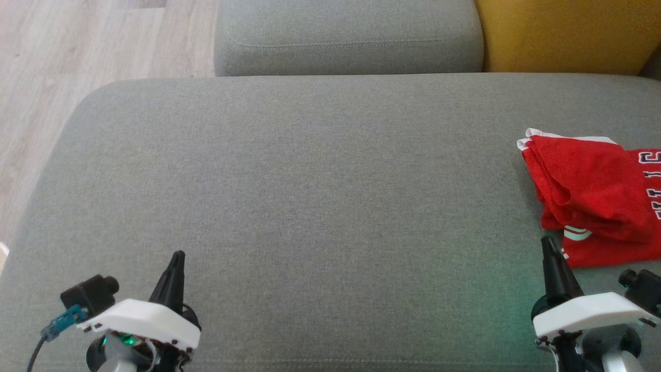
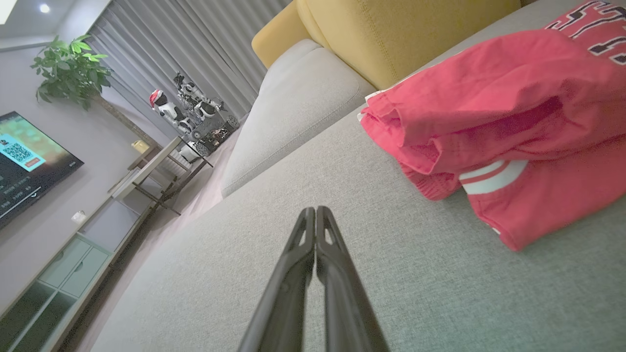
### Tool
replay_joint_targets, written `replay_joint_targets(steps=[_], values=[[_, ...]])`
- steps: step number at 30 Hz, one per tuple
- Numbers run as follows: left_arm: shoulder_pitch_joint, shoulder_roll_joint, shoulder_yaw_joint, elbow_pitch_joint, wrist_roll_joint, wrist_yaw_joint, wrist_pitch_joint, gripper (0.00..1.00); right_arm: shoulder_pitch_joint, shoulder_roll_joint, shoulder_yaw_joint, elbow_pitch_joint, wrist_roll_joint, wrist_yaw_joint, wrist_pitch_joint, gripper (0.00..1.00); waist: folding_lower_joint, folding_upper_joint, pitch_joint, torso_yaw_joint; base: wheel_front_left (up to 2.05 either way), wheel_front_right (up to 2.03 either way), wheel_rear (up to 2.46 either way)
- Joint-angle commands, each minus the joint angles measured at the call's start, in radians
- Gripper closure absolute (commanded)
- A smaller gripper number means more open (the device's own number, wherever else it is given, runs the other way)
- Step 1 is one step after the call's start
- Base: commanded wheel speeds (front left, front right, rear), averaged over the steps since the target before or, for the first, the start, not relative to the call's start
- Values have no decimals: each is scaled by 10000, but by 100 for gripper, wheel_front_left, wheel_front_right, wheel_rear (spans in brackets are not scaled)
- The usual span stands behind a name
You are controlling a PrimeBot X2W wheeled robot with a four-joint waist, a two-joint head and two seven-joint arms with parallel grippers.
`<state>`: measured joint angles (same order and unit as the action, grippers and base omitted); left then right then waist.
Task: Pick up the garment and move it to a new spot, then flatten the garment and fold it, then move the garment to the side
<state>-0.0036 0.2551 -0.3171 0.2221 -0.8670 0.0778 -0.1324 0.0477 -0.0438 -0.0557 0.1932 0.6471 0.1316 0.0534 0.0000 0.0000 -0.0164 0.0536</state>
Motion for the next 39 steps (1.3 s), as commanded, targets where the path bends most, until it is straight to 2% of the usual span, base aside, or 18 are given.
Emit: replay_joint_targets(steps=[1,39], values=[[-545,77,377,-267,-234,-100,37,100,-612,-29,-7,-276,318,-3,48,100,0,0,4,-8,0,0,0],[-766,-842,2104,-44,-3594,-1011,1085,100,-1045,-45,-271,87,4585,-6,300,100,0,0,91,-251,0,0,0]])
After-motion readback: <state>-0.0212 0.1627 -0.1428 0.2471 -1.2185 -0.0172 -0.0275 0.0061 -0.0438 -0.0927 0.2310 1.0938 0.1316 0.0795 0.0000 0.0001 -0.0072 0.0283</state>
